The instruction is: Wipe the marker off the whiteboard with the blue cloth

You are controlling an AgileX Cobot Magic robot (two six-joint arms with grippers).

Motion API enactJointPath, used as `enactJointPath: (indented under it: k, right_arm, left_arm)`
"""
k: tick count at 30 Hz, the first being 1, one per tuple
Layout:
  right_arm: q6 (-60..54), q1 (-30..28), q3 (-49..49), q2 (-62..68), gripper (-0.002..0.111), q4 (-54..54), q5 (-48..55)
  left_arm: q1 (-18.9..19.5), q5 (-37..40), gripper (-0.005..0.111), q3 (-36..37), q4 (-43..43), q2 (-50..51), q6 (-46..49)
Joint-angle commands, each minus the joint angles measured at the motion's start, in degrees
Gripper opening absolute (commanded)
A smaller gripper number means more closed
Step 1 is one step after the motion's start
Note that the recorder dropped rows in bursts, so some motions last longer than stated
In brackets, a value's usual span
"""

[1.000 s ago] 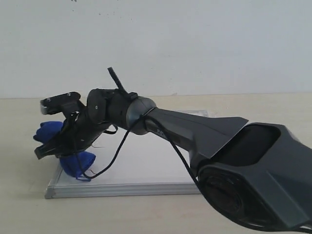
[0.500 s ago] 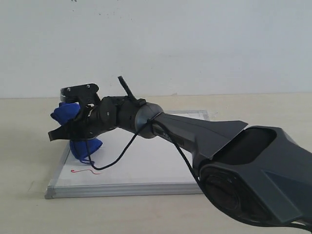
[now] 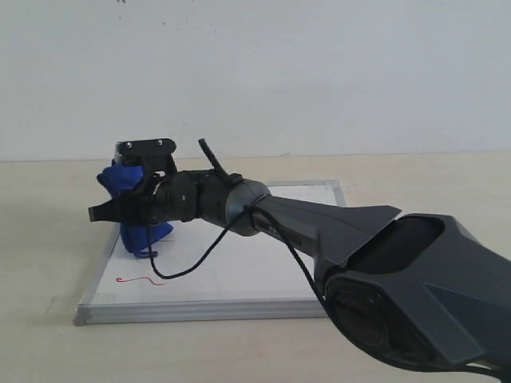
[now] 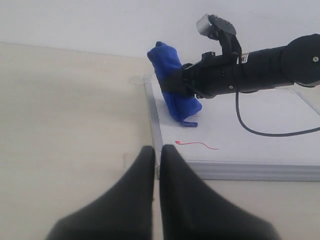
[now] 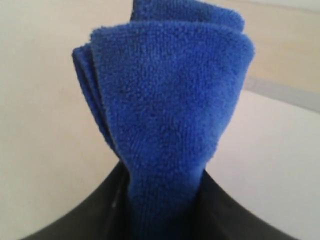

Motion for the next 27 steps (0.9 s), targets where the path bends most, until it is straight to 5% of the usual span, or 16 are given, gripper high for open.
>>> enactJointPath:
  k: [1, 17, 27]
  right_arm:
    - [0.9, -0.4, -1.1, -0.2, 0.000, 0.2, 9.8]
    - [-2.8, -0.4, -13.5, -0.4, 0.000, -16.5, 54.7]
    - [-5.3, -0.4, -13.5, -0.4, 0.000, -16.1, 53.5]
  left_arm:
    - [-0.1, -0.5, 0.004, 0.2, 0.0, -0.1, -0.6]
    - [-0.1, -0.5, 0.004, 0.2, 0.0, -0.1, -0.6]
    - [-0.1, -0.5, 0.004, 0.2, 0.0, -0.1, -0.6]
